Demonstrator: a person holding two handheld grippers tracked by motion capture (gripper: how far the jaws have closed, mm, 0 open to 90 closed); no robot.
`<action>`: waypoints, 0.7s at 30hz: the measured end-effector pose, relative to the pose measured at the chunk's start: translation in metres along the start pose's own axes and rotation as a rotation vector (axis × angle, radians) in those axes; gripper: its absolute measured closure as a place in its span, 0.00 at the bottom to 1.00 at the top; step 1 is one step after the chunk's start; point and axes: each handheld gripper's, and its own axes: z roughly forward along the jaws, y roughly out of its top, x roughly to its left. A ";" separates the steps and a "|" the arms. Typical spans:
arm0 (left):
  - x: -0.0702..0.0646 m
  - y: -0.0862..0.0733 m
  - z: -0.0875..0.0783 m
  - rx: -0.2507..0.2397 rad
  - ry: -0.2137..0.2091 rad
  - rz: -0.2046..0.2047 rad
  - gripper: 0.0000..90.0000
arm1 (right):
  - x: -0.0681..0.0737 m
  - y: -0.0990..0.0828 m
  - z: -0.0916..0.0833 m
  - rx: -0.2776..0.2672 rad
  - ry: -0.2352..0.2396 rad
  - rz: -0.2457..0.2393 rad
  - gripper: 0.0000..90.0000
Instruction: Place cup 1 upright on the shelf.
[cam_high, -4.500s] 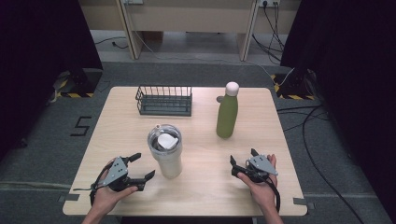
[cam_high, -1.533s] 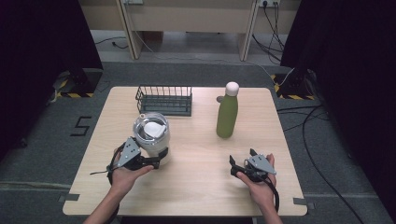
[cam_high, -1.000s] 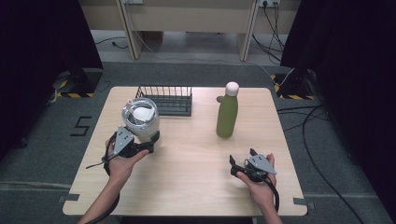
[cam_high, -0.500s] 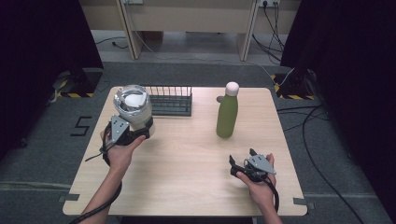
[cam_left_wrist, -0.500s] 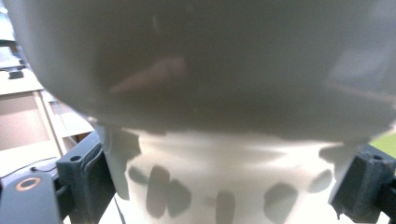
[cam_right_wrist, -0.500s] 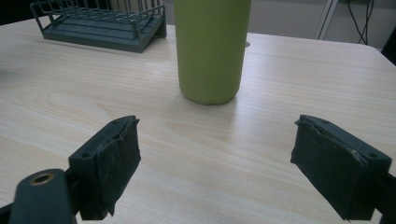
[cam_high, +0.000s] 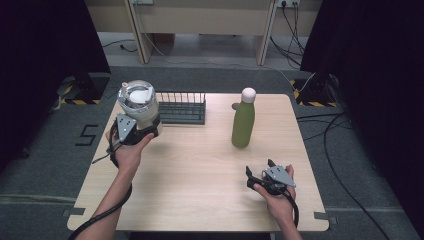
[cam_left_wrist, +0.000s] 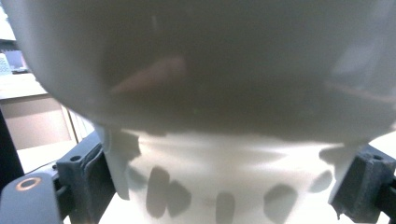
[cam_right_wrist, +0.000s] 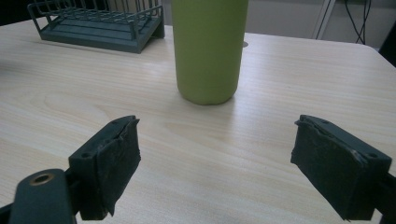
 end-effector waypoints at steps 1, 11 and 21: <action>0.001 0.001 0.001 0.001 0.000 0.003 0.11 | 0.000 0.000 0.000 0.000 0.000 0.000 0.16; 0.002 0.007 0.013 -0.003 0.003 -0.014 0.11 | 0.000 0.000 -0.001 -0.002 0.000 0.003 0.16; 0.005 0.015 0.029 -0.019 0.008 -0.028 0.11 | 0.000 0.000 -0.001 -0.001 0.000 0.005 0.16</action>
